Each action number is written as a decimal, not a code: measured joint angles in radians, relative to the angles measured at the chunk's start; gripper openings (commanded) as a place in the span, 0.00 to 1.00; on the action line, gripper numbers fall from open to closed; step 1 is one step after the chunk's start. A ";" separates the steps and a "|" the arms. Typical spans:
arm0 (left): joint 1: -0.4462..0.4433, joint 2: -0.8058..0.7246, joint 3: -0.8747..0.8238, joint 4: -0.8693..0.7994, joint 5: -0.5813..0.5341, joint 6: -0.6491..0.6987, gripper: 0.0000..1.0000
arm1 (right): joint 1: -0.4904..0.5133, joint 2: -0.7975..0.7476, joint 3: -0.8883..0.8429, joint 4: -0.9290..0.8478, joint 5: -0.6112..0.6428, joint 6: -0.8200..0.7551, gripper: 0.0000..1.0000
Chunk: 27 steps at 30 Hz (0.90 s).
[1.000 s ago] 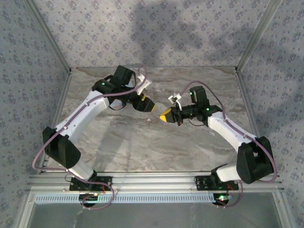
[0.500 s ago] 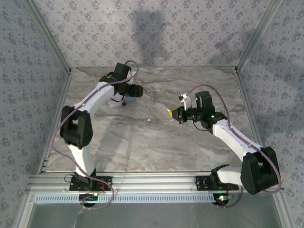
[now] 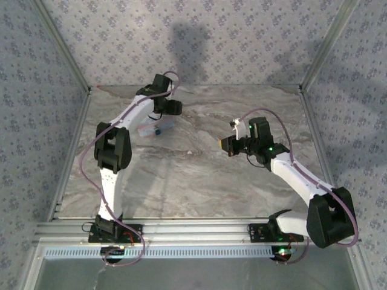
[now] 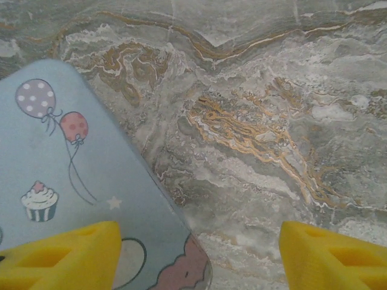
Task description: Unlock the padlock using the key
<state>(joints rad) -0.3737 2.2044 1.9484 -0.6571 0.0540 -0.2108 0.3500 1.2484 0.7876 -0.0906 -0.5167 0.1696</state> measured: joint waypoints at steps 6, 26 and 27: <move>-0.004 0.018 0.009 -0.006 0.000 0.005 0.67 | -0.003 -0.005 0.000 -0.020 0.017 0.000 0.00; -0.257 -0.071 -0.167 0.117 -0.016 -0.009 0.62 | -0.151 -0.210 -0.082 -0.084 0.026 0.003 0.00; -0.273 -0.071 -0.167 0.120 -0.011 -0.014 0.62 | -0.155 -0.219 -0.087 -0.088 0.028 0.005 0.00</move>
<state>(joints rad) -0.6468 2.1334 1.7809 -0.5369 0.0425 -0.2249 0.1947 1.0298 0.7010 -0.1783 -0.4885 0.1741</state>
